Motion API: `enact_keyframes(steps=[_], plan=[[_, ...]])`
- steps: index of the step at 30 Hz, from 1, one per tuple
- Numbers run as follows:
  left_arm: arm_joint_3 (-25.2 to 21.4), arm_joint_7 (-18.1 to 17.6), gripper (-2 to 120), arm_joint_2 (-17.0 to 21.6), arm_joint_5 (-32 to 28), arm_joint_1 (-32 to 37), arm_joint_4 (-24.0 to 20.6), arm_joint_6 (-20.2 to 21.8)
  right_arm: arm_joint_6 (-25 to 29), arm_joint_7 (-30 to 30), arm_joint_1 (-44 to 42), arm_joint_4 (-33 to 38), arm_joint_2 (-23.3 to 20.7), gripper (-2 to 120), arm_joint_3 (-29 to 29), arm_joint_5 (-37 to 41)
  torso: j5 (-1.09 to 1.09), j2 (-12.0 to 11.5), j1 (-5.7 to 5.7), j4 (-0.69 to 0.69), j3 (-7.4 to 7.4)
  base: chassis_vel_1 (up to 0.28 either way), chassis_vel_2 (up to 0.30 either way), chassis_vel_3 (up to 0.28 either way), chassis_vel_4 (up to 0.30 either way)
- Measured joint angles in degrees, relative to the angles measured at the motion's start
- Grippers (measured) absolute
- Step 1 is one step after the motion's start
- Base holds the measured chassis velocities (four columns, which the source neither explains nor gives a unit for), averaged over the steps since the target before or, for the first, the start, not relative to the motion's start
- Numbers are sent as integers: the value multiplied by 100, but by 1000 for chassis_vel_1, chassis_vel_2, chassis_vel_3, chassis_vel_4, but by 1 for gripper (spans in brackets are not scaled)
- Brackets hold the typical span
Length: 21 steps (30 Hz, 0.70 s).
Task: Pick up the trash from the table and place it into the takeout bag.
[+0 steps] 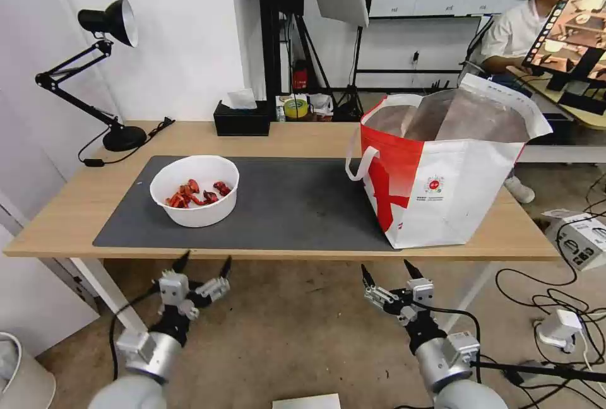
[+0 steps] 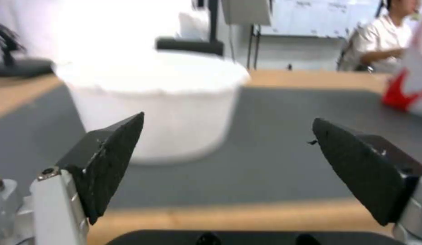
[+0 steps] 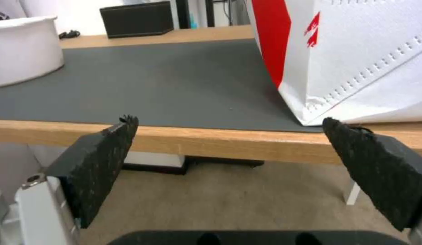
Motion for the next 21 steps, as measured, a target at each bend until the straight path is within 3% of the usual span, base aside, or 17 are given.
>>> enact_keyframes(steps=[1,5,8,13,18,20,21], plan=[[0,0,100,0,0,0,0,0,0,0,0,0,0,100,0,0,0,0,0,0,0,0,0,0,0],[-281,-700,100,888,-1020,-667,-274,746,-4,0,2,4,-3,100,1,1,0,0,0,-1,0,0,0,0,0],[-404,-981,100,1212,-1254,-812,-307,1089,-5,1,2,4,-3,100,2,1,0,0,0,0,0,0,0,0,0],[-484,-1242,100,1578,-1595,-1095,-268,1499,-7,0,2,5,-5,100,2,2,0,0,0,0,0,0,0,0,0],[-384,-1573,100,2095,-2545,-1702,-140,2070,-7,0,2,7,-5,100,3,4,0,0,0,1,0,0,0,0,0],[-213,-1725,100,2401,-3390,-2345,73,2489,-7,-1,2,8,-5,100,2,5,0,0,0,-1,0,0,0,0,0],[-213,-1725,100,2401,-3390,-2345,73,2489,-7,-1,2,8,-5,100,2,5,0,0,0,-1,0,0,0,0,0]])
